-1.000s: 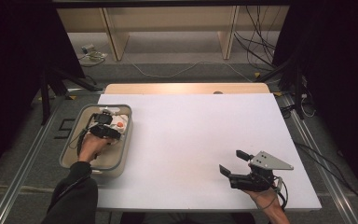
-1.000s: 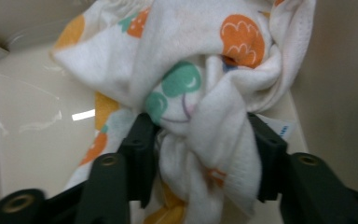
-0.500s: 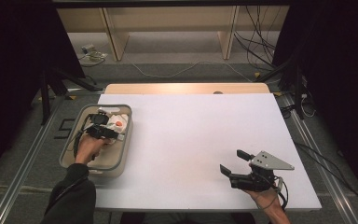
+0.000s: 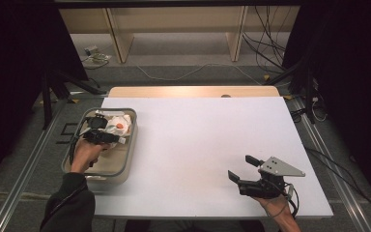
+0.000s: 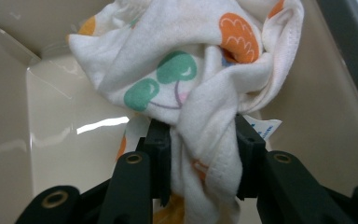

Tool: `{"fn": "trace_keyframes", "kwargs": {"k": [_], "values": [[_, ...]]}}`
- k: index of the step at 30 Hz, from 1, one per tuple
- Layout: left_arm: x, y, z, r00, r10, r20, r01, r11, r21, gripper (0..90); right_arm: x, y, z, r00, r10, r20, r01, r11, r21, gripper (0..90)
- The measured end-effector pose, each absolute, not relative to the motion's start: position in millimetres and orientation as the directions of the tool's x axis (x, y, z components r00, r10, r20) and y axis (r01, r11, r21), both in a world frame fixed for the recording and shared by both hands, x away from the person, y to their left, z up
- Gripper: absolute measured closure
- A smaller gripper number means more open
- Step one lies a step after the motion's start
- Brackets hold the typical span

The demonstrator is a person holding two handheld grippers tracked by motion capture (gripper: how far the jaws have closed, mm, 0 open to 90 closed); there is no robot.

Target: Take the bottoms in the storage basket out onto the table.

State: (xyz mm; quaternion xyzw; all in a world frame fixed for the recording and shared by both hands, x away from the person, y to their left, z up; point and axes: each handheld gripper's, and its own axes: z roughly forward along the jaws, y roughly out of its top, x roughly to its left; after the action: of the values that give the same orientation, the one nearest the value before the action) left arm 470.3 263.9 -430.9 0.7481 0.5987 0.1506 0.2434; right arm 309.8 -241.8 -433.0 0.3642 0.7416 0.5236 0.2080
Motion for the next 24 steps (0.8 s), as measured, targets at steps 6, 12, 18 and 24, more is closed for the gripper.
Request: {"fn": "trace_keyframes", "kwargs": {"k": [6,12,18,24], "values": [[467,266,-425,0.244,0.967,-0.071,0.814,-0.164,0.557,65.2,310,-242,-433,-0.647,0.759,0.077,0.324,0.182,0.928,17.6],[463,267,-419,0.250,0.966,-0.072,0.806,-0.166,0.569,65.2,310,-242,-433,-0.648,0.758,0.073,0.323,0.186,0.928,17.6],[462,264,-415,0.262,0.963,-0.064,0.800,-0.179,0.573,65.2,310,-242,-433,-0.648,0.758,0.074,0.323,0.186,0.928,17.8],[459,266,-412,0.260,0.963,-0.072,0.796,-0.172,0.580,65.2,310,-242,-433,-0.648,0.758,0.073,0.321,0.186,0.929,17.9]]}}
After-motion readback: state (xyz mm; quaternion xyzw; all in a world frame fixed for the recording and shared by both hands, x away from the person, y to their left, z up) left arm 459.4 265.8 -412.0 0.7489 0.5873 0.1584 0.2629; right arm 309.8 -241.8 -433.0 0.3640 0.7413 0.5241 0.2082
